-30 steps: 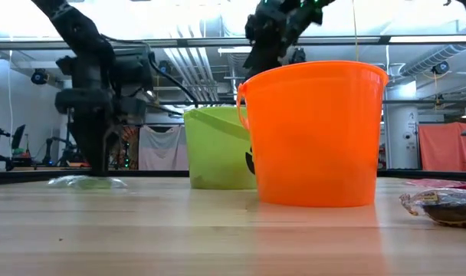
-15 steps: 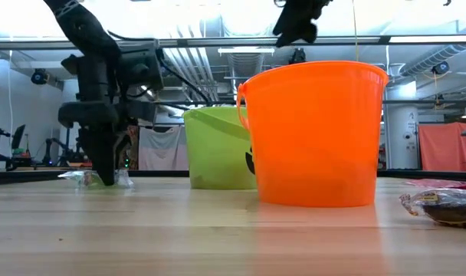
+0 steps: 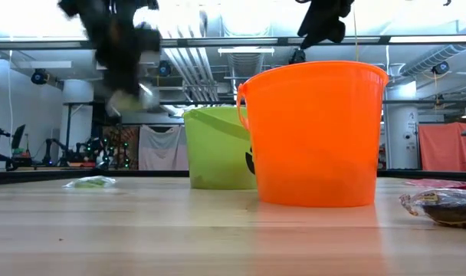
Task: Sort candy by brand, put in halloween buckets
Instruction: Put the green gummy into the bottom orange bucket
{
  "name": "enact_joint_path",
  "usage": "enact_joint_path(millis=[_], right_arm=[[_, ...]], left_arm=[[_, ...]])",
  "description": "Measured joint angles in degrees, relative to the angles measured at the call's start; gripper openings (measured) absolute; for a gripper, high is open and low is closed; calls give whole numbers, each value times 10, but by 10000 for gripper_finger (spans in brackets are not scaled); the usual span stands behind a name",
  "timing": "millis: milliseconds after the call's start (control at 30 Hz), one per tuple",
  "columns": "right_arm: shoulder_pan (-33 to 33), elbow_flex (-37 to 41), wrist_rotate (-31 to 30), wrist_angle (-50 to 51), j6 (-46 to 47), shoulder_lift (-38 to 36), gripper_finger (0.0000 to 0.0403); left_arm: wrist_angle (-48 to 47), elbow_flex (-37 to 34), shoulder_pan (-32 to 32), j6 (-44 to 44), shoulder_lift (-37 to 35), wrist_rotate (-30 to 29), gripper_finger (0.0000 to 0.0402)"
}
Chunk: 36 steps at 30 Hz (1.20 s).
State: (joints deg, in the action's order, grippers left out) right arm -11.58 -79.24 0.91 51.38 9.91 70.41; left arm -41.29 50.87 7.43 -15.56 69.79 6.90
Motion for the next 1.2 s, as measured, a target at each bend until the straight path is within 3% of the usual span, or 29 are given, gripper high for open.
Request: enact_joint_path(millis=[67, 200, 367, 500, 733, 1067, 1200], right_arm=[[9, 18, -5, -11, 14, -8, 191], [29, 62, -40, -39, 60, -27, 191], [45, 117, -111, -35, 182, -60, 191], [44, 163, -115, -30, 332, -87, 191], [44, 210, -115, 81, 477, -121, 185], [44, 219, -127, 98, 477, -149, 168], [45, 221, -129, 99, 477, -149, 172]], left_arm=[[4, 56, -4, 0, -14, 3, 5], [13, 175, -12, 34, 12, -45, 5], [42, 306, -38, 95, 108, -46, 4], [67, 378, -80, 146, 195, -44, 4], [68, 436, -123, 204, 307, -39, 4], [58, 478, -132, 182, 398, -27, 20], [47, 478, -132, 189, 413, 24, 46]])
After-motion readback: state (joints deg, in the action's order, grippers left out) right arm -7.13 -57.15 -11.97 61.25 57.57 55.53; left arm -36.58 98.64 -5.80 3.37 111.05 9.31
